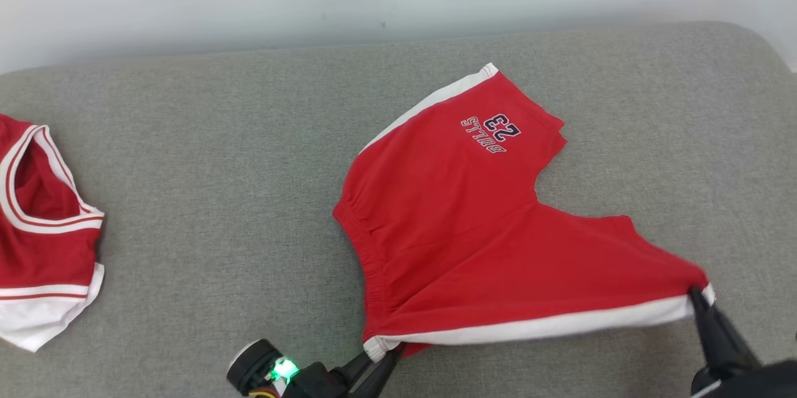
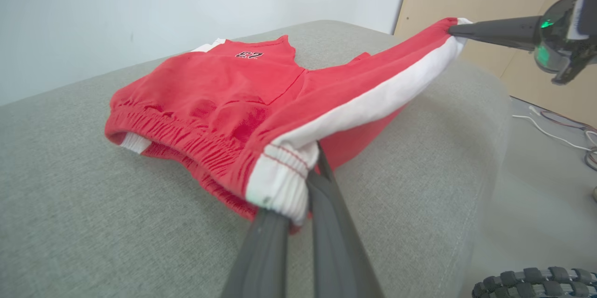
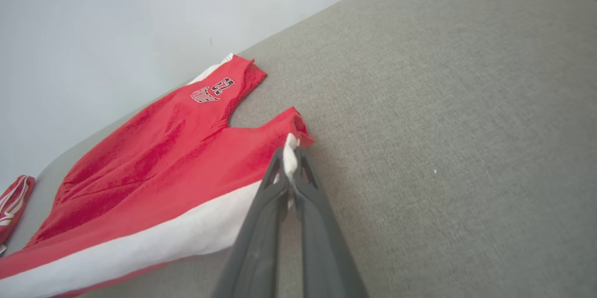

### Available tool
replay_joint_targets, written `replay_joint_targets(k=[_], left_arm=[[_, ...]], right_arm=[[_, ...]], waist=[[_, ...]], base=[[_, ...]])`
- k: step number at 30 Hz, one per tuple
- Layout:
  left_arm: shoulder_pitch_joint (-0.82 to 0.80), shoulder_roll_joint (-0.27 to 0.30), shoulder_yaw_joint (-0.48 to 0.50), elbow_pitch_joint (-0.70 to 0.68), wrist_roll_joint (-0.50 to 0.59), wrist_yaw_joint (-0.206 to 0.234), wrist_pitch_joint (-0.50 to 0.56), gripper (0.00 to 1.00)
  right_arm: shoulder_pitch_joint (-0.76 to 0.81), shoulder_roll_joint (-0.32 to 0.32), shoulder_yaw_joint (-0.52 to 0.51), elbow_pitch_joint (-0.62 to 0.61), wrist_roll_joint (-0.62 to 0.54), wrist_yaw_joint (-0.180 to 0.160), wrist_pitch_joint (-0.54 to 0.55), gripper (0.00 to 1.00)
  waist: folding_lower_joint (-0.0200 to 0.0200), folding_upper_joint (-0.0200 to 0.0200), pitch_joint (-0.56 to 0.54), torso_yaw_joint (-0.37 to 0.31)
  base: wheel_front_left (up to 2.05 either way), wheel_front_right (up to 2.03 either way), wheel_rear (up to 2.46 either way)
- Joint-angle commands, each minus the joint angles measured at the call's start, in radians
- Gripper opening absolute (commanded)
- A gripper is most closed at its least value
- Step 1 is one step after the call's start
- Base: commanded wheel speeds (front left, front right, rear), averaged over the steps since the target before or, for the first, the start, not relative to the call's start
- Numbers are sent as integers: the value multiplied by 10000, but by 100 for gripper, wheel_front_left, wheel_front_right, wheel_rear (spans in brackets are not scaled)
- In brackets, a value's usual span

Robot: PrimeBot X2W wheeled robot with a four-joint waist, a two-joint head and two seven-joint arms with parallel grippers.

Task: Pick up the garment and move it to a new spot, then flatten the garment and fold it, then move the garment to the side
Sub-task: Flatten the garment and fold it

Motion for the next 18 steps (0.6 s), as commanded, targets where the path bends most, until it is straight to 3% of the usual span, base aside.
replay_joint_targets(k=[1,9,18], left_arm=[[6,-131,112,-148,221,-67,-33,0],[-637,-583,357,-437,579,-327,-33,0],[-1950,-1350,784,320,476,-639,-33,0]], right_arm=[[-424,-90,-229,-121,2,-23,229,0],[-2312,-427,-709,213,0,-23,1049,0],[-5372,-680,-283,2296,-265,-23,1575,0]], waist=[[0,0,-48,104],[0,0,80,465],[0,0,746,902]], base=[[0,0,0],[0,0,0],[0,0,0]])
